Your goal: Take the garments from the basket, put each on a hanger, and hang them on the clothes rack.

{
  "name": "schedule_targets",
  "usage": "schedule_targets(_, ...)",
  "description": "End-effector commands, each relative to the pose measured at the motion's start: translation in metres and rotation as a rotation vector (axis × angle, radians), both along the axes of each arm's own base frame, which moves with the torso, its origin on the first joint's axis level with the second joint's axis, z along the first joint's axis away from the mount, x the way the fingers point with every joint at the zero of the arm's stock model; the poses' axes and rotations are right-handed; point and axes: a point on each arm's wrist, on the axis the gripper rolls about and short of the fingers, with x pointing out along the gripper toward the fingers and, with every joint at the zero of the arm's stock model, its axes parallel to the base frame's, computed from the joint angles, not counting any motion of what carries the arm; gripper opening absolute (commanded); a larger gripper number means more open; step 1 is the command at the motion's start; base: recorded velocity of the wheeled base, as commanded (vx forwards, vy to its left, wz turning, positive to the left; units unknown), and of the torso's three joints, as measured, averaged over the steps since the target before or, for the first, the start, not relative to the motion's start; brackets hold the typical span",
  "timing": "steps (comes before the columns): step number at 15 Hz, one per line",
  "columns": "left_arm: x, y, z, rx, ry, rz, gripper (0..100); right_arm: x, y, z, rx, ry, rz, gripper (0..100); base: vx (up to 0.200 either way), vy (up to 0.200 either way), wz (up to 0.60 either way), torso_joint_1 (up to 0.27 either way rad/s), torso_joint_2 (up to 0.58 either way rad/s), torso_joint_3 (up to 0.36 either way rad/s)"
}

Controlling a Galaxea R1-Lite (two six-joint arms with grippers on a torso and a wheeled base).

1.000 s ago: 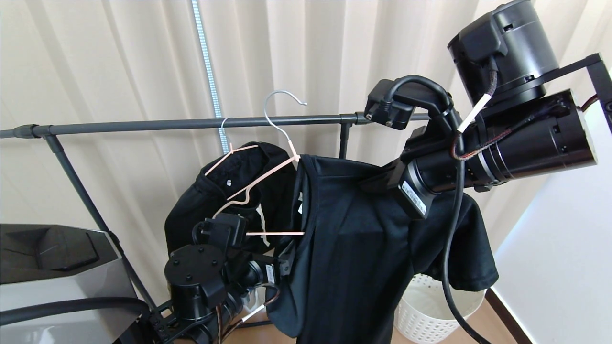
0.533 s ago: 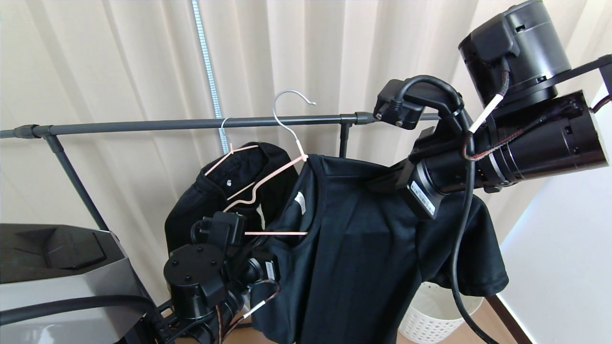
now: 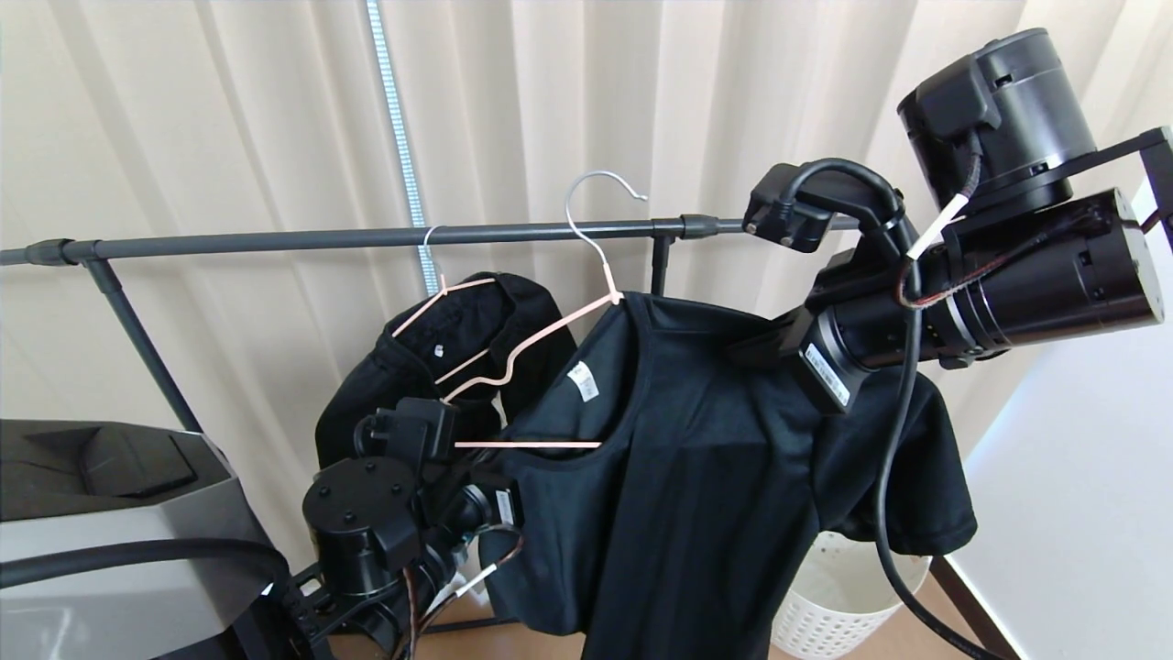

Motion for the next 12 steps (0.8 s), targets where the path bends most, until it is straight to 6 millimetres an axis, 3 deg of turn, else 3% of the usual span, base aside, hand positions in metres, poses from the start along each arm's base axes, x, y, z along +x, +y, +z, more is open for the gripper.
schedule_targets(1, 0.002, 0.002, 0.001, -0.004, -0.004, 0.010, 0, -0.003, -0.005, -0.001, 0.002, -0.006, -0.009, 0, 0.000, 0.000, 0.00, 0.000, 0.00, 0.000)
schedule_targets(12, 0.010, 0.024, 0.015, -0.036, -0.035, 0.000, 0, -0.014, -0.030, 0.001, 0.009, -0.044, -0.063, 0, 0.000, 0.000, 0.00, 0.000, 0.00, 0.000)
